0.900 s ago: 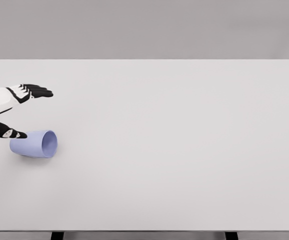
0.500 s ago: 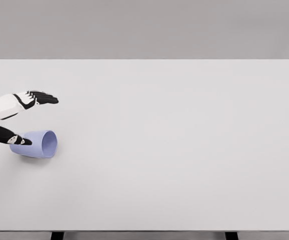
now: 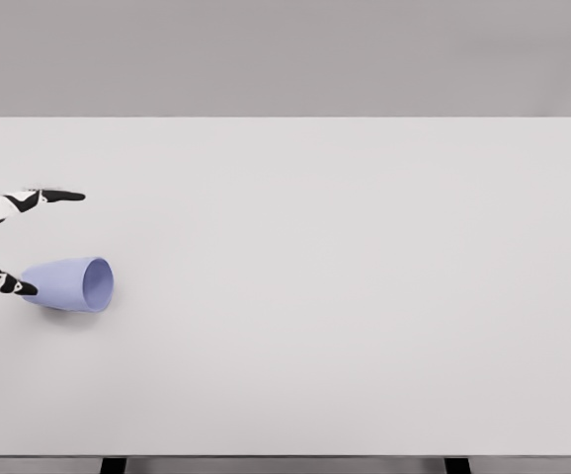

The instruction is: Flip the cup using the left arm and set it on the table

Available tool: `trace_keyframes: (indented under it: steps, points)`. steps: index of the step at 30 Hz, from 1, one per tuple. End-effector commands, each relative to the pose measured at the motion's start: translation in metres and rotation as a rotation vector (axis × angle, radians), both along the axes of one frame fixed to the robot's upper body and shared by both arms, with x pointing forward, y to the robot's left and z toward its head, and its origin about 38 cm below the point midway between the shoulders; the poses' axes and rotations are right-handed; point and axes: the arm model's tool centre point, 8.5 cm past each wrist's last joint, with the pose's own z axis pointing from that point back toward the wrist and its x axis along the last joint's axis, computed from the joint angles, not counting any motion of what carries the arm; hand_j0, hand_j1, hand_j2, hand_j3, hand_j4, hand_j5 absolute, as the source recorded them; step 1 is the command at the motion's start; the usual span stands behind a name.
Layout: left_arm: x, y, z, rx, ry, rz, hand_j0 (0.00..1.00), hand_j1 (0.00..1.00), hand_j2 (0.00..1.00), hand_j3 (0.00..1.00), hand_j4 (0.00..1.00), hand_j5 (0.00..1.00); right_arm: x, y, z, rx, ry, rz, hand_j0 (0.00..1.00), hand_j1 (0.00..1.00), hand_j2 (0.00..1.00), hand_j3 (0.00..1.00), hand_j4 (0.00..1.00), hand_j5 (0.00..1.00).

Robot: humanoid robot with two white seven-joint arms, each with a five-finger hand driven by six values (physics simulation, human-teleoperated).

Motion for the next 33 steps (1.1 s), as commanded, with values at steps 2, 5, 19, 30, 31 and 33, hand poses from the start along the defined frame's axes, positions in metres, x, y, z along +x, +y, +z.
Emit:
trace_keyframes:
  steps: [2,5,19,30,31,33]
  points:
    - [-0.003,-0.003,-0.015,0.034,0.030,0.001,1.00,1.00,1.00,1.00,1.00,1.00,0.000,0.000,0.000,0.000,-0.001,-0.001,1.00,1.00,1.00,1.00,1.00,1.00]
    - [-0.002,-0.009,-0.026,0.044,0.019,-0.004,1.00,1.00,1.00,1.00,1.00,1.00,0.000,0.000,0.000,0.000,-0.001,0.000,1.00,1.00,1.00,1.00,1.00,1.00]
    - [-0.006,-0.025,-0.054,0.061,0.025,-0.035,1.00,1.00,1.00,1.00,1.00,1.00,0.000,0.000,0.000,0.000,0.001,-0.001,1.00,1.00,1.00,1.00,1.00,1.00]
    - [-0.004,-0.026,-0.064,0.134,0.021,-0.019,1.00,1.00,1.00,1.00,1.00,1.00,0.000,0.000,0.000,0.000,-0.001,0.000,1.00,1.00,1.00,1.00,1.00,1.00]
    - [-0.003,-0.026,-0.065,0.141,0.022,-0.014,1.00,1.00,1.00,1.00,1.00,1.00,0.000,0.000,0.000,0.000,-0.001,0.000,1.00,1.00,1.00,1.00,1.00,1.00]
    - [-0.002,-0.029,-0.069,0.148,0.019,-0.007,1.00,1.00,1.00,1.00,1.00,1.00,0.000,0.000,0.000,0.000,-0.001,0.000,1.00,1.00,1.00,1.00,1.00,1.00]
